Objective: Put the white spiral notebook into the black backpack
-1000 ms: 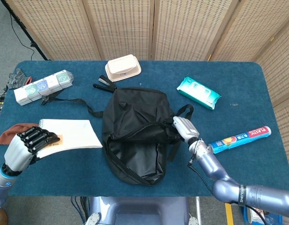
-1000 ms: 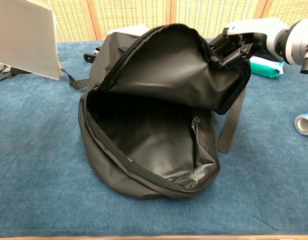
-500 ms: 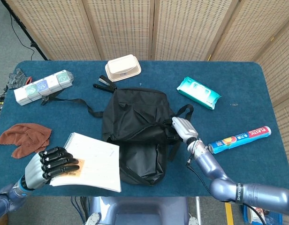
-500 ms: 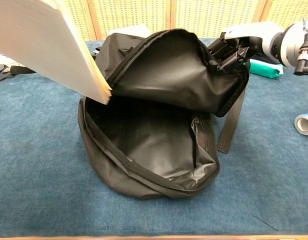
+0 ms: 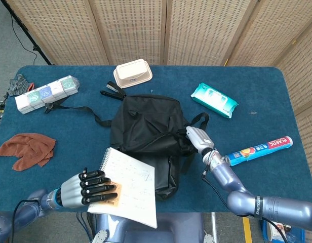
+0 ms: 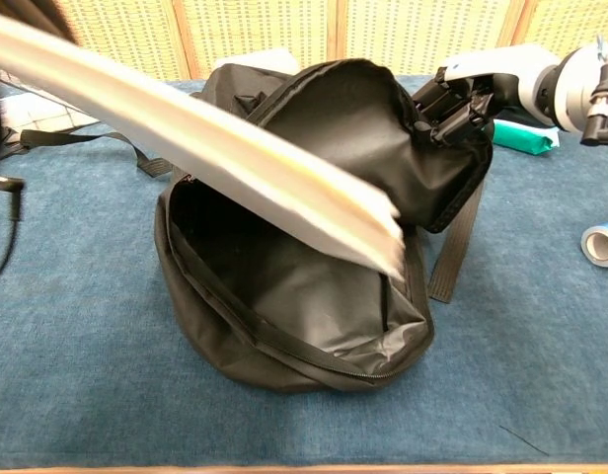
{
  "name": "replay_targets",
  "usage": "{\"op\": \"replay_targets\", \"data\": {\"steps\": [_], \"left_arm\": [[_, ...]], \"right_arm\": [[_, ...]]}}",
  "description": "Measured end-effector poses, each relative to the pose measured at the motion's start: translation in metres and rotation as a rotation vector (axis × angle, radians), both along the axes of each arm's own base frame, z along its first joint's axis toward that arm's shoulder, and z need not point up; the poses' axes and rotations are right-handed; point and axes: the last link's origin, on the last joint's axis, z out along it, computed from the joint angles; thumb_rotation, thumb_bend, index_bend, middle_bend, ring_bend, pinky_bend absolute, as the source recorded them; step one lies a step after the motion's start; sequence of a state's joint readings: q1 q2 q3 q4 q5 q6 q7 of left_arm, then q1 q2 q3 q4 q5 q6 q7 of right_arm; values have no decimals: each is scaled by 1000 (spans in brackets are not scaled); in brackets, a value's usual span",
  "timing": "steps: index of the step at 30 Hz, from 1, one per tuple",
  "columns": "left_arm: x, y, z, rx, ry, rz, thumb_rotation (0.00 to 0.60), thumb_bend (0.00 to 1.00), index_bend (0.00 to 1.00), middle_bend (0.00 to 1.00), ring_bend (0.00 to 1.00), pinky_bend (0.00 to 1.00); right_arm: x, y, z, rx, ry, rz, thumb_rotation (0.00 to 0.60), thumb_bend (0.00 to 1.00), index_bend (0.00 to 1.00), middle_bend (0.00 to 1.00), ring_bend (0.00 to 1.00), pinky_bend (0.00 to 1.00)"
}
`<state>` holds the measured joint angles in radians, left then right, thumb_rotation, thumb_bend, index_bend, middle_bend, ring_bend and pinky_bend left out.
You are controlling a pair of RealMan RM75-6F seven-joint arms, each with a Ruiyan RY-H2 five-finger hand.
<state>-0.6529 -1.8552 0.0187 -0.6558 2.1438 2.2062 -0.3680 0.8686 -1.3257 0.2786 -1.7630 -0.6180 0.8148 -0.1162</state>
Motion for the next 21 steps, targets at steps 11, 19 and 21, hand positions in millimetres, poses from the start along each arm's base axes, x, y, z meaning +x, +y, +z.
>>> {"op": "replay_targets", "data": {"steps": [11, 19, 21], "left_arm": [[15, 14, -57, 60, 189, -42, 600, 643, 767, 642, 518, 586], [9, 3, -78, -10, 278, -41, 600, 641, 767, 642, 518, 586], [6, 2, -80, -14, 303, -43, 600, 641, 767, 641, 518, 586]], "right_arm": [[-7, -4, 4, 8, 1, -20, 600, 698, 559, 465, 394, 615], [-3, -3, 5, 17, -3, -12, 600, 707, 559, 468, 395, 617], [-2, -3, 6, 21, -5, -14, 600, 710, 560, 468, 397, 618]]}}
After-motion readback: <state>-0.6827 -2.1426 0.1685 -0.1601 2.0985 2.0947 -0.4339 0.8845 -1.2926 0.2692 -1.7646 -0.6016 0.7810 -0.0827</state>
